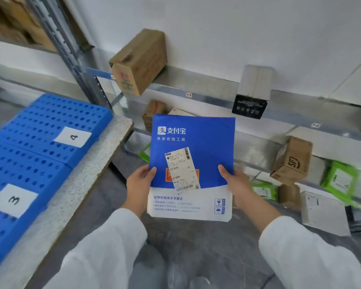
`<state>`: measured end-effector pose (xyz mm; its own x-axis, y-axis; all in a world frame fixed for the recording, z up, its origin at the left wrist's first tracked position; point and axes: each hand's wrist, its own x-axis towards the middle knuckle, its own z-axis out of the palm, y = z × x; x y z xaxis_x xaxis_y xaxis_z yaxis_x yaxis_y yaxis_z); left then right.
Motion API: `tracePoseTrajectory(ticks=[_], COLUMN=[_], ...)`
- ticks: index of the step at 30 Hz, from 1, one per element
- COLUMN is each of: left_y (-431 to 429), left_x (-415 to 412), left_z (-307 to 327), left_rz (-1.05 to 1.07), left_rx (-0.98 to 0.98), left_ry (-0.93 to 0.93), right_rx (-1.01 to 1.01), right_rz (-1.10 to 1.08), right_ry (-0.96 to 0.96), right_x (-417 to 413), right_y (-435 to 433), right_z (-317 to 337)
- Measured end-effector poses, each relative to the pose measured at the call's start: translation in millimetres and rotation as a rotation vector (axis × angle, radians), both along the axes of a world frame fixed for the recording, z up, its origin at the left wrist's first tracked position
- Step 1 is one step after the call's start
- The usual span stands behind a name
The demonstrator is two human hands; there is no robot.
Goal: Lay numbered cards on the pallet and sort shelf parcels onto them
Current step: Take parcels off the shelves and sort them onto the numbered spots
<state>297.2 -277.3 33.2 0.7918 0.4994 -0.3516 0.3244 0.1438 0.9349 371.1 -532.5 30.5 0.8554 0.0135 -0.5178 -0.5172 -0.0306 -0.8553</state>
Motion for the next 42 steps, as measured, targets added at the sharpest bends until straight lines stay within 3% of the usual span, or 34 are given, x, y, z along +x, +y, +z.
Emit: tracePoseTrajectory(ticks=[5, 11, 21, 32, 42], left_y=[22, 56, 197, 340, 410], left_x=[-56, -128, -235, -385, -468], left_z=[67, 98, 151, 167, 149], left_rz=[0.099, 0.239, 0.565, 0.766, 1.004], left_rx=[-0.203, -0.436, -0.180, -0.017, -0.045], left_ry=[-0.140, -0.193, -0.221, -0.220, -0.162], right_rx=[0.127, -0.022, -0.046, -0.113, -0.166], right_rz=[0.075, 0.206, 0.597, 0.836, 1.081], right_ry=[-0.011, -0.142, -0.156, -0.277, -0.346], right_x=[-26, -36, -96, -209, -277], right_y=[26, 101, 302, 506, 631], right_z=[71, 136, 198, 194, 180])
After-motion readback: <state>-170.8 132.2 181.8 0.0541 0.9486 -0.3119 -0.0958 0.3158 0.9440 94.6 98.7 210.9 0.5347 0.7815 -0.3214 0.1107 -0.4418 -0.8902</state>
